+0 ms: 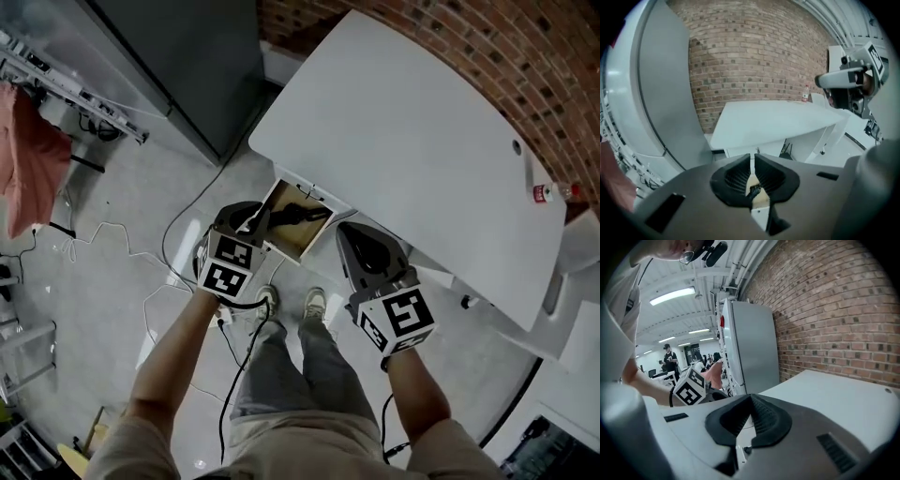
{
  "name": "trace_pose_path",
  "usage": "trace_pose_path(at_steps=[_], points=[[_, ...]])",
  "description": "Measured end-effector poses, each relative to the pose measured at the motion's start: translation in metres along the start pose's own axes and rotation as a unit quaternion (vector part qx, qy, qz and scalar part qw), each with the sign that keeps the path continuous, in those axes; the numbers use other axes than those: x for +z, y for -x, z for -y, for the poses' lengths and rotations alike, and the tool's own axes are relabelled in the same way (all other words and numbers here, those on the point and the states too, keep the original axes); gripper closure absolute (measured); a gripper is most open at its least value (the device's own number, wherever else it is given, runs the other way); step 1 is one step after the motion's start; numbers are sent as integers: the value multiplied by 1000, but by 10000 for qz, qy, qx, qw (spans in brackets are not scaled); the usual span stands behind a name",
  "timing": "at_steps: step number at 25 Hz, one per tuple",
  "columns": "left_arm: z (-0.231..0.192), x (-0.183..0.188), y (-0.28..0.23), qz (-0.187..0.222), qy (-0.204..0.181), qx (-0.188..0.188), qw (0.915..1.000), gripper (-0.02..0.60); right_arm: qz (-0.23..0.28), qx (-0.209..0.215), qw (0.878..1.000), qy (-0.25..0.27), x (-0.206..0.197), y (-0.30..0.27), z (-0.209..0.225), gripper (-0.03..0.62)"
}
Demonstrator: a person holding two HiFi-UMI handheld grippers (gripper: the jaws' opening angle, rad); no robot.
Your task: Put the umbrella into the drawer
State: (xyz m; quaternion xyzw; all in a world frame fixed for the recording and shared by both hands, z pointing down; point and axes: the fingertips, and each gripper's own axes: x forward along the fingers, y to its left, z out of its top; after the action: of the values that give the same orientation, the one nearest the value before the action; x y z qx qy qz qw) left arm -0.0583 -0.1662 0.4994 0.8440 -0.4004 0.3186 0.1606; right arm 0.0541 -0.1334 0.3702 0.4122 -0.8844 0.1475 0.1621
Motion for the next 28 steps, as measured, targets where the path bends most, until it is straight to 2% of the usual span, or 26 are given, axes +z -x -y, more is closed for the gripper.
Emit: trace_pose_path(at_steps=[3,7,13,18,22,26,28], points=[[-10,49,49,365,1,224,9991,558,81,90,9999,87,31,11,-19,586],[-6,99,108,827,-53,320,9960,565,277,72,9990,331,73,35,-37,588],[7,167,197,1509,-307,506,9868,571,974,-370,9896,987,160,91,-43,586],[22,221,270,2199,-672,795,9699,572,1423,-550,9788,1367,218,134,-61,588],[37,266,331,2851,-1181,1074,9451,574,1669,-691,9719,1509,254,167,-78,588],[54,278,361,2846,-1924,1335,9296,574,1964,-653,9664,1527,277,198,-98,587],[63,278,373,2879,-2071,1300,9259,574,2154,-442,9653,1411,286,212,-108,588]])
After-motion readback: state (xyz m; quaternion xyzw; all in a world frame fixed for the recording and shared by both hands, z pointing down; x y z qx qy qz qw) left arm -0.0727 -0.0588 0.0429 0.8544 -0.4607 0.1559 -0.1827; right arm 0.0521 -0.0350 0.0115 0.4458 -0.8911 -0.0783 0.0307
